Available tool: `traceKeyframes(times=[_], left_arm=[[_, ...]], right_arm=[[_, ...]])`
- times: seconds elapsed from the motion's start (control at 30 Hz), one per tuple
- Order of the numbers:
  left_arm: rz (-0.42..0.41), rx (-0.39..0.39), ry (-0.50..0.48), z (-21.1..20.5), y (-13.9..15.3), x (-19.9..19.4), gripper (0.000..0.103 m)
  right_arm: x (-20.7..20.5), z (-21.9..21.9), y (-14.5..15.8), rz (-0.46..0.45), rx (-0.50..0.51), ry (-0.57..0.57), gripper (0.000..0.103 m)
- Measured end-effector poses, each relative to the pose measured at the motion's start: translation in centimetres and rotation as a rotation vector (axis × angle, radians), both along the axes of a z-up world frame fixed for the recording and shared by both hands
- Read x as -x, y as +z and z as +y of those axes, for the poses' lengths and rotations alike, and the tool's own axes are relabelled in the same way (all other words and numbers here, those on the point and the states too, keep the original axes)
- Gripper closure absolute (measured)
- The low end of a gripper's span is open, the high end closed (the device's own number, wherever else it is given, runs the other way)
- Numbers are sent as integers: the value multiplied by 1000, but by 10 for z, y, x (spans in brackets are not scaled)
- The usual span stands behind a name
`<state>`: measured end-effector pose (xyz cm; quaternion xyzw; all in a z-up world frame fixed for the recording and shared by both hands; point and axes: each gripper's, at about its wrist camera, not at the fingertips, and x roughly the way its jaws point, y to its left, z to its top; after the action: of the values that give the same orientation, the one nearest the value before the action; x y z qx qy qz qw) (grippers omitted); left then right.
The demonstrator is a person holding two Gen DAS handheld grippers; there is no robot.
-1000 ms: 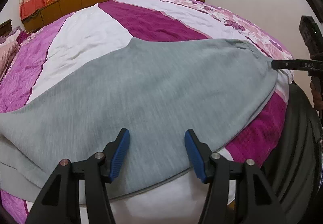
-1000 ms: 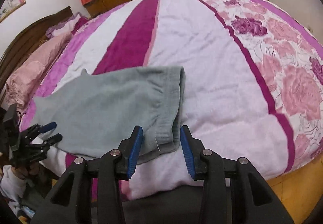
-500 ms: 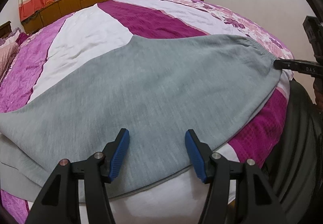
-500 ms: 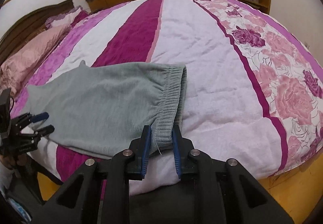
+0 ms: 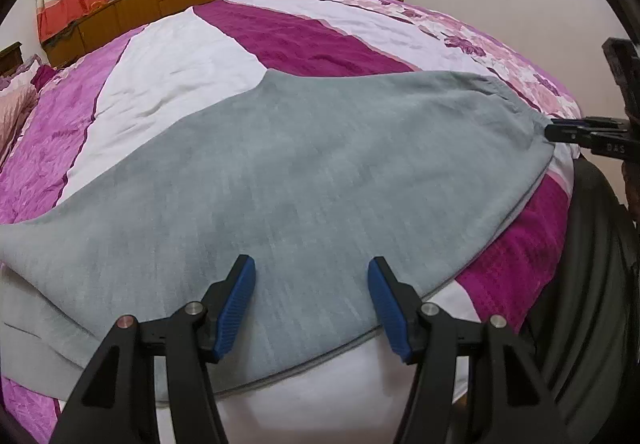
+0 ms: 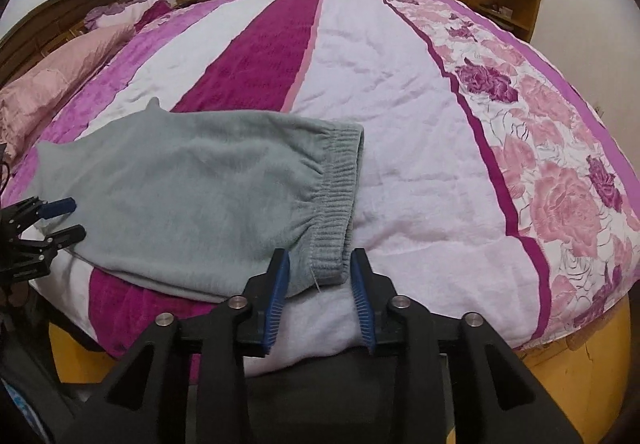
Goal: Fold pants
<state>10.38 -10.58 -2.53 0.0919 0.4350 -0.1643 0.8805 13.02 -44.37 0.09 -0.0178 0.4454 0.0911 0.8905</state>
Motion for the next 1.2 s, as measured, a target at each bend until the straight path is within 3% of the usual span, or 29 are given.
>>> traceKeyframes(times=[0.17, 0.33, 0.47, 0.83, 1.2], left_arm=[[0, -1, 10, 3, 3, -1, 41], [-16, 8, 21, 14, 12, -1, 41], [-35, 15, 42, 29, 24, 1, 38], [-74, 57, 191, 105, 47, 3, 37], [-90, 27, 352, 196, 54, 13, 36]], right_arm=[[5, 12, 17, -36, 81, 20, 65], [7, 35, 41, -82, 138, 70, 62], [7, 71, 67, -173, 179, 119, 62], [-14, 198, 90, -172, 111, 386, 61], [-33, 327, 72, -140, 5, 579, 61]])
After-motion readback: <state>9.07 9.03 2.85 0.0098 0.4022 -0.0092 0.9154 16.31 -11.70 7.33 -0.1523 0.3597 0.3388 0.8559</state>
